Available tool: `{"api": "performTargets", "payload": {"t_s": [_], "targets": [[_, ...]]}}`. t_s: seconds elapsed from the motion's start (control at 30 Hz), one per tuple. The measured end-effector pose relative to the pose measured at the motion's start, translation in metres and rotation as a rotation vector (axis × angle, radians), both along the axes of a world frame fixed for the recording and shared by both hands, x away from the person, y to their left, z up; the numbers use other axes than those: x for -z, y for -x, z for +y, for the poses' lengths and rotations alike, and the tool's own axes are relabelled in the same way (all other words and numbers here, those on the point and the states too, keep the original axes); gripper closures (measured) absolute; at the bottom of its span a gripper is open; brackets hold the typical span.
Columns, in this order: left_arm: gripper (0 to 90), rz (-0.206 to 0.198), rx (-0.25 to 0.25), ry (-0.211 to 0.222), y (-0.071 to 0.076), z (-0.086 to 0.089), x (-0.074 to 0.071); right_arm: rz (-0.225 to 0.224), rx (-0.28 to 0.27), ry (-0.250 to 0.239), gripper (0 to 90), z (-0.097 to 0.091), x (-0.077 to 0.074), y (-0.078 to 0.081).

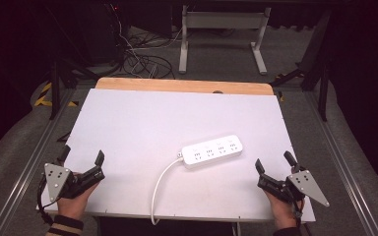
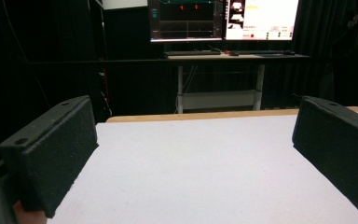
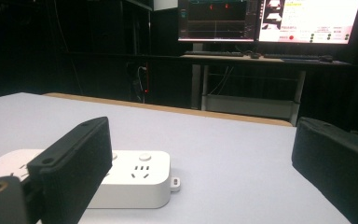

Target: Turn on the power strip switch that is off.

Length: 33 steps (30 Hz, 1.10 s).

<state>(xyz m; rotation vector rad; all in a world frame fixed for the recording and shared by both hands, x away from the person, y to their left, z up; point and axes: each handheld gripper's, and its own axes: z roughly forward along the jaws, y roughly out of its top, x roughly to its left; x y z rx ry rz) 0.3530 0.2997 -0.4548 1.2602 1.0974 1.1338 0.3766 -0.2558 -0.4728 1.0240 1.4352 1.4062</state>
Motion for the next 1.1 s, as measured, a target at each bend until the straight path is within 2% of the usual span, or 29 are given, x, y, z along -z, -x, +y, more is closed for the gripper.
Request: {"api": "performTargets", "payload": {"t_s": [0.37,0.6,0.8,0.83,0.87,0.93,0.97,1.03,1.1], "targets": [[0.5,-0.004,-0.001,-0.003,0.000,0.000,0.000,0.007,0.000,-0.006,5.2,-0.002,0.000,0.000],[0.5,-0.004,0.005,-0.002,-0.001,-0.001,0.000,-0.005,0.009,-0.033,5.4,-0.006,-0.002,0.002],[0.5,-0.003,0.009,-0.003,-0.002,-0.002,0.000,-0.012,0.016,-0.028,7.0,-0.007,-0.003,0.004],[0.5,-0.002,0.009,-0.004,-0.002,-0.002,0.000,-0.016,0.021,-0.021,11.8,-0.007,-0.003,0.005],[0.5,-0.002,0.011,-0.002,-0.002,-0.002,0.000,-0.024,0.005,-0.011,22.5,-0.008,-0.004,0.006],[0.5,0.000,0.012,-0.005,-0.002,-0.002,0.000,-0.049,-0.026,0.020,50.5,-0.007,-0.004,0.011],[0.5,0.000,0.012,-0.005,-0.002,-0.002,0.000,-0.067,-0.033,0.042,60.5,-0.007,-0.005,0.013],[0.5,0.001,0.014,-0.004,-0.002,-0.002,0.000,-0.074,-0.026,0.053,75.7,-0.005,-0.005,0.014],[0.5,0.002,0.017,-0.005,-0.002,-0.003,0.000,-0.075,-0.020,0.057,85.3,-0.005,-0.006,0.015]]}}
